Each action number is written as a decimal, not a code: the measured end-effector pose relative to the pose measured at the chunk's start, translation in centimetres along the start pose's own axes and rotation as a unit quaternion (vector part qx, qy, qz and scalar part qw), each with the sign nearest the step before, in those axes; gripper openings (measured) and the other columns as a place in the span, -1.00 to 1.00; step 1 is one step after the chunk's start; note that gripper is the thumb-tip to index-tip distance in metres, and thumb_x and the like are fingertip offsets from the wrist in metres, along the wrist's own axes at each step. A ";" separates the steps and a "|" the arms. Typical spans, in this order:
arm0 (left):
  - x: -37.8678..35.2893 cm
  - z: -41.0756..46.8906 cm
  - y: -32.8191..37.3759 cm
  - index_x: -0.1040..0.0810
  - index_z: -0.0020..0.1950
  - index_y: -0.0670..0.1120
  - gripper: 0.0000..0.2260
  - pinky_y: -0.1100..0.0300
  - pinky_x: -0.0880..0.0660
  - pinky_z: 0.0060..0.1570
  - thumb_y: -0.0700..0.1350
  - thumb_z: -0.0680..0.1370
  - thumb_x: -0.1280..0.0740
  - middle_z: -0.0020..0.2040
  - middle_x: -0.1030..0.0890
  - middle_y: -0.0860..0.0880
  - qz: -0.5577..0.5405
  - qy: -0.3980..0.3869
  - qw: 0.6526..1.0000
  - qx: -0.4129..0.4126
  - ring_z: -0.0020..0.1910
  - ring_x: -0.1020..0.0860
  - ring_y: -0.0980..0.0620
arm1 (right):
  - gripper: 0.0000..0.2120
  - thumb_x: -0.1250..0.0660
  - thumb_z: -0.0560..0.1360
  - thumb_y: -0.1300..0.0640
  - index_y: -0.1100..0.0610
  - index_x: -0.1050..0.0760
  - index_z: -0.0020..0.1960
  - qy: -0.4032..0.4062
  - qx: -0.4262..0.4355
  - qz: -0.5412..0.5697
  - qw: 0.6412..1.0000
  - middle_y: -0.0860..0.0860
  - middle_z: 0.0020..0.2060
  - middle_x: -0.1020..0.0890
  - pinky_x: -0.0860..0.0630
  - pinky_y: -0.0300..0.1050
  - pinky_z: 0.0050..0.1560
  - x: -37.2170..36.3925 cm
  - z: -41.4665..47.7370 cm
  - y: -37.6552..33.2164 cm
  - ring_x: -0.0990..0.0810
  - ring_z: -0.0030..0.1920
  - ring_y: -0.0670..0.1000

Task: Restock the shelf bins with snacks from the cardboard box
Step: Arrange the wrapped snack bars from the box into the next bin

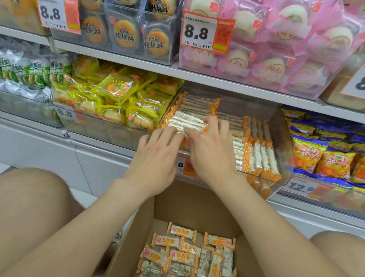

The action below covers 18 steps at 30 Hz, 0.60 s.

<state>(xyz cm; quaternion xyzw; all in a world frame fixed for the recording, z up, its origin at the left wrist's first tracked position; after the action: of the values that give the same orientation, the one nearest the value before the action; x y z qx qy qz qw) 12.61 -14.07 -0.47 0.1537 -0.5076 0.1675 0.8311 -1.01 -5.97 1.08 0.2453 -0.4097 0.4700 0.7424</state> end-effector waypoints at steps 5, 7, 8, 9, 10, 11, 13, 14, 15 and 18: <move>0.2 -0.3 -0.1 -0.42 0.43 -0.01 -0.53 -0.09 -0.41 0.24 -0.10 0.53 -0.39 0.44 -0.37 0.00 -0.023 -0.007 1.000 0.002 0.40 -0.39 -0.10 | -0.65 -0.29 0.60 0.16 0.06 -0.53 0.37 -0.032 0.019 0.045 0.998 0.08 0.14 -0.55 -0.51 0.07 0.13 -0.2 -0.4 0.6 -0.43 0.13 0.15; 0.3 -0.4 -0.2 -0.44 0.40 -0.01 -0.56 -0.09 -0.41 0.23 -0.10 0.53 -0.40 0.43 -0.37 0.00 -0.032 -0.001 0.999 0.001 0.38 -0.40 -0.10 | -0.66 -0.30 0.60 0.11 0.09 -0.53 0.37 -0.016 -0.009 0.079 0.997 0.07 0.16 -0.54 -0.50 0.07 0.19 0.2 -0.6 1.0 -0.45 0.18 0.13; 0.4 -0.5 -0.2 -0.45 0.40 -0.01 -0.57 -0.09 -0.42 0.22 -0.11 0.53 -0.40 0.43 -0.37 -0.01 -0.041 -0.001 0.999 0.002 0.38 -0.40 -0.11 | -0.66 -0.31 0.60 0.09 0.09 -0.54 0.36 -0.008 -0.018 0.088 0.996 0.06 0.17 -0.54 -0.50 0.06 0.20 0.4 -0.8 1.2 -0.46 0.18 0.11; 0.5 -0.5 -0.2 -0.46 0.39 -0.01 -0.57 -0.09 -0.42 0.22 -0.12 0.53 -0.40 0.43 -0.37 -0.01 -0.049 -0.001 0.999 0.003 0.38 -0.41 -0.11 | -0.67 -0.32 0.60 0.08 0.09 -0.54 0.35 0.000 -0.024 0.094 0.995 0.05 0.16 -0.54 -0.50 0.06 0.20 0.7 -1.0 1.3 -0.47 0.18 0.10; 0.5 -0.5 -0.2 -0.46 0.39 -0.01 -0.57 -0.09 -0.42 0.21 -0.14 0.53 -0.40 0.43 -0.37 -0.02 -0.056 0.000 0.998 0.002 0.38 -0.41 -0.11 | -0.69 -0.33 0.60 0.08 0.08 -0.55 0.33 0.008 -0.027 0.098 0.995 0.04 0.15 -0.55 -0.50 0.05 0.19 0.9 -1.2 1.4 -0.48 0.16 0.09; 0.7 -0.5 -0.2 -0.47 0.38 -0.02 -0.57 -0.09 -0.42 0.20 -0.15 0.52 -0.41 0.42 -0.38 -0.02 -0.060 0.003 0.998 0.000 0.38 -0.41 -0.11 | -0.71 -0.33 0.60 0.09 0.08 -0.56 0.30 0.016 -0.028 0.101 0.994 0.03 0.13 -0.55 -0.50 0.04 0.17 1.3 -1.5 1.4 -0.49 0.14 0.09; 0.9 -0.5 -0.3 -0.51 0.35 -0.03 -0.59 -0.09 -0.44 0.15 -0.18 0.50 -0.42 0.37 -0.41 -0.04 -0.066 0.022 0.998 -0.003 0.32 -0.44 -0.13 | -0.76 -0.33 0.59 0.11 0.08 -0.58 0.25 0.032 -0.024 0.107 0.993 0.01 0.07 -0.57 -0.49 -0.01 0.12 2.3 -2.1 1.3 -0.51 0.10 0.06; 1.1 -0.5 -0.3 -0.53 0.30 -0.04 -0.61 -0.08 -0.46 0.11 -0.20 0.49 -0.43 0.30 -0.42 -0.04 -0.070 0.039 0.997 -0.005 0.26 -0.46 -0.13 | -0.79 -0.32 0.59 0.13 0.07 -0.58 0.21 0.032 -0.021 0.114 0.993 -0.01 0.04 -0.58 -0.49 -0.04 0.08 2.9 -2.5 1.2 -0.51 0.07 0.04; 1.2 -0.6 -0.2 -0.55 0.24 -0.04 -0.66 -0.06 -0.47 0.05 -0.20 0.47 -0.43 0.21 -0.44 -0.03 -0.076 0.058 0.995 -0.007 0.18 -0.48 -0.12 | -0.82 -0.31 0.57 0.14 0.06 -0.58 0.15 0.025 -0.020 0.125 0.992 -0.03 -0.02 -0.59 -0.50 -0.05 0.03 3.6 -3.0 1.1 -0.53 0.02 0.01; 0.8 -1.3 0.6 -0.51 0.02 0.00 -0.83 -0.01 -0.46 -0.10 -0.18 0.47 -0.40 -0.05 -0.46 0.05 -0.128 0.056 0.990 -0.024 -0.02 -0.49 -0.06 | -0.86 -0.27 0.48 0.13 0.00 -0.58 -0.04 -0.069 -0.020 0.175 0.982 -0.07 -0.23 -0.63 -0.53 0.00 -0.19 4.5 -4.8 1.1 -0.59 -0.19 0.03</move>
<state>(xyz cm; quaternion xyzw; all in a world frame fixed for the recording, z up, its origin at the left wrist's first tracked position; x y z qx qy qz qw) 13.77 -12.88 -0.26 0.1876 -0.4402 0.0561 0.8763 0.84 0.28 2.21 0.1866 -0.5056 0.5668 0.6231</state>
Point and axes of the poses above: each hand's wrist, its own z-axis towards the middle knuckle, its own x-axis out of the back of the hand, y = z × x, the point moved 1 cm from there along z, towards the middle knuckle
